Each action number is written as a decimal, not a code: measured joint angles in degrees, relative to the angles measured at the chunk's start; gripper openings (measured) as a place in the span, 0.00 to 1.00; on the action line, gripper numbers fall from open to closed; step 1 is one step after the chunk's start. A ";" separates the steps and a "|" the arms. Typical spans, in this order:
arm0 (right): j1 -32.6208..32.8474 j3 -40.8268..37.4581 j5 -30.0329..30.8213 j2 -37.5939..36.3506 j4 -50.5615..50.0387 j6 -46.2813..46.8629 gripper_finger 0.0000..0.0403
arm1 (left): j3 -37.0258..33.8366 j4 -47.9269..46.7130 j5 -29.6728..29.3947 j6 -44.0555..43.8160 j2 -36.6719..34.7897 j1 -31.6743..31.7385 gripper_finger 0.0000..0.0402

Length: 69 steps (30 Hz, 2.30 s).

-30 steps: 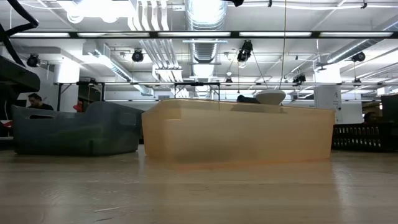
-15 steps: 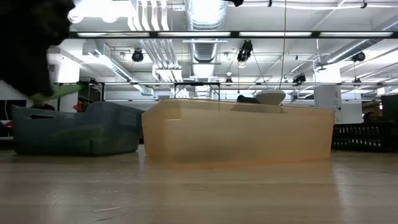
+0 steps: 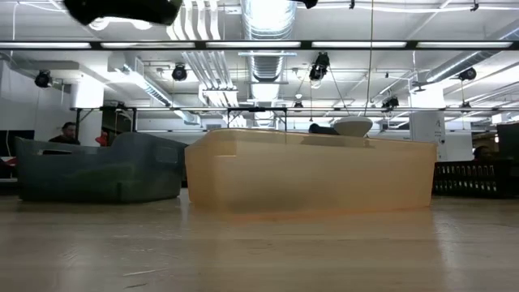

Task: Pick & Place School Supplies
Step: Put the green eraser into the black basket

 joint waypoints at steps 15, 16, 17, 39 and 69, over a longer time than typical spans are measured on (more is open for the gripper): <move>-0.01 0.00 0.00 0.00 0.00 0.00 0.51 | 0.00 16.82 3.39 16.06 0.00 4.16 0.22; 0.00 0.00 0.00 0.00 0.00 0.00 0.51 | 0.07 17.02 4.89 16.76 0.00 4.82 0.22; 0.01 0.00 0.00 0.00 0.00 0.00 0.51 | 0.15 17.15 6.93 17.67 0.00 5.47 0.22; 0.02 0.00 0.00 0.00 0.00 0.00 0.51 | 0.35 22.43 35.05 29.34 -2.93 20.82 0.22; 0.13 -0.15 -16.79 0.00 -6.10 -2.08 0.51 | 0.28 23.44 58.84 34.38 -9.11 43.10 0.22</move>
